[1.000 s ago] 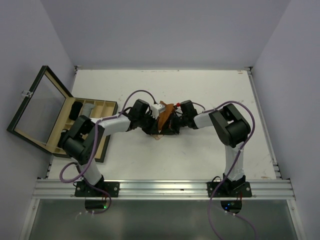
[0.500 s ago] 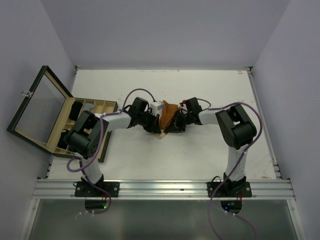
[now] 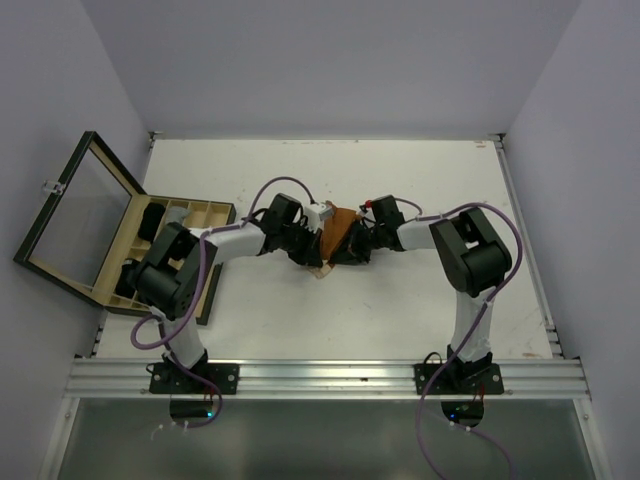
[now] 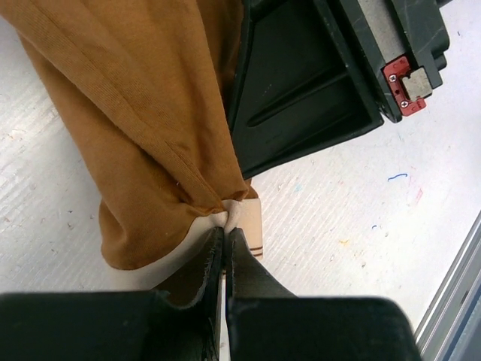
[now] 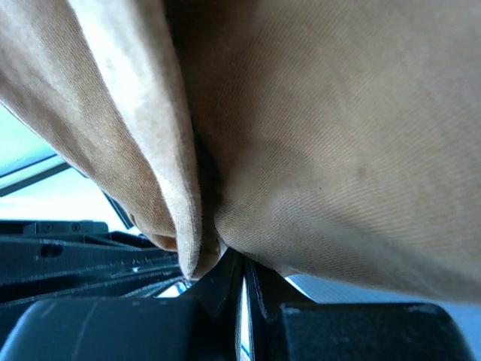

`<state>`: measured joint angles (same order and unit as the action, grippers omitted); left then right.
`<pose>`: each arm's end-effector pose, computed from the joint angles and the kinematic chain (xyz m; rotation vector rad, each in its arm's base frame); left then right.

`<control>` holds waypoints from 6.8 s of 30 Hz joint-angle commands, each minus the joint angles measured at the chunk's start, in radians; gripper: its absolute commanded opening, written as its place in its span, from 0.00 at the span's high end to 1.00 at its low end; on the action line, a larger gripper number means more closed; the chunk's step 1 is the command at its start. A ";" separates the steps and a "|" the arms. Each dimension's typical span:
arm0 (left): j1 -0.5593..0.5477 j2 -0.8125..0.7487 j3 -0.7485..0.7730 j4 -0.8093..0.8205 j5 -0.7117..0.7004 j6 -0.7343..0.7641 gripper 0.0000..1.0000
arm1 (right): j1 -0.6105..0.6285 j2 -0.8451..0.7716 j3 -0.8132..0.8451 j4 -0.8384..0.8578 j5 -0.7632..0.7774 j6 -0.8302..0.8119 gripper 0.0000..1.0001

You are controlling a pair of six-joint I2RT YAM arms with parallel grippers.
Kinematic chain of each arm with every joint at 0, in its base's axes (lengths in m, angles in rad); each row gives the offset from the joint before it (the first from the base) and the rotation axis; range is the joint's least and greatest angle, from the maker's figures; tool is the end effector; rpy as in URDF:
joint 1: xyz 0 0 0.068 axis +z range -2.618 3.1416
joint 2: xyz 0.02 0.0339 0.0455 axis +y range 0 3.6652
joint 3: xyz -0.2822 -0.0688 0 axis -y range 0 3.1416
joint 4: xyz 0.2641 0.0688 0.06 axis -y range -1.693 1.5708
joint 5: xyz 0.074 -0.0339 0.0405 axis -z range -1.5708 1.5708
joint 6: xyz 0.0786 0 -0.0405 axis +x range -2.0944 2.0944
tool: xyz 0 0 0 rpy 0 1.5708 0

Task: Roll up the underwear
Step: Fold the underwear

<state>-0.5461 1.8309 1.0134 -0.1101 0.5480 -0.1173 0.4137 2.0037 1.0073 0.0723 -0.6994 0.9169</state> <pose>0.3219 -0.2436 0.1217 0.7751 2.4384 -0.9534 0.3579 0.2124 0.0735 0.3577 2.7361 1.3524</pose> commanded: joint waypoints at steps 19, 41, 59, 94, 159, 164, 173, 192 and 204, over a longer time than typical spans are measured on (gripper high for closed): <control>-0.058 -0.078 0.074 -0.071 -0.074 -0.041 1.00 | 0.010 0.004 -0.029 -0.005 0.038 -0.007 0.93; -0.054 0.094 -0.039 -0.040 -0.085 -0.019 1.00 | -0.009 -0.031 0.043 -0.109 0.029 -0.104 0.76; -0.015 0.151 -0.047 -0.034 -0.108 -0.041 1.00 | -0.174 -0.054 0.405 -0.330 0.106 -0.233 0.59; -0.023 0.142 -0.052 -0.028 -0.086 -0.044 1.00 | -0.154 0.100 0.504 -0.325 0.212 -0.279 0.93; -0.031 0.157 -0.049 -0.039 -0.088 -0.042 1.00 | -0.184 0.078 0.491 -0.434 0.126 -0.279 0.51; -0.032 0.157 -0.050 -0.034 -0.088 -0.045 1.00 | -0.184 0.081 0.488 -0.459 0.155 -0.296 0.51; -0.032 0.156 -0.053 -0.034 -0.086 -0.047 1.00 | -0.185 0.064 0.485 -0.474 0.158 -0.306 0.45; -0.034 0.149 -0.058 -0.034 -0.092 -0.045 1.00 | -0.210 0.035 0.470 -0.422 0.138 -0.265 1.00; -0.034 0.142 -0.071 -0.033 -0.100 -0.047 1.00 | -0.233 0.053 0.430 -0.502 0.204 -0.378 1.00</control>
<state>-0.5659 1.8957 1.0161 -0.0093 0.6258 -0.2001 0.1848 2.0743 1.4555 -0.4011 -0.5358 0.5861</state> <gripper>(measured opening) 0.022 0.022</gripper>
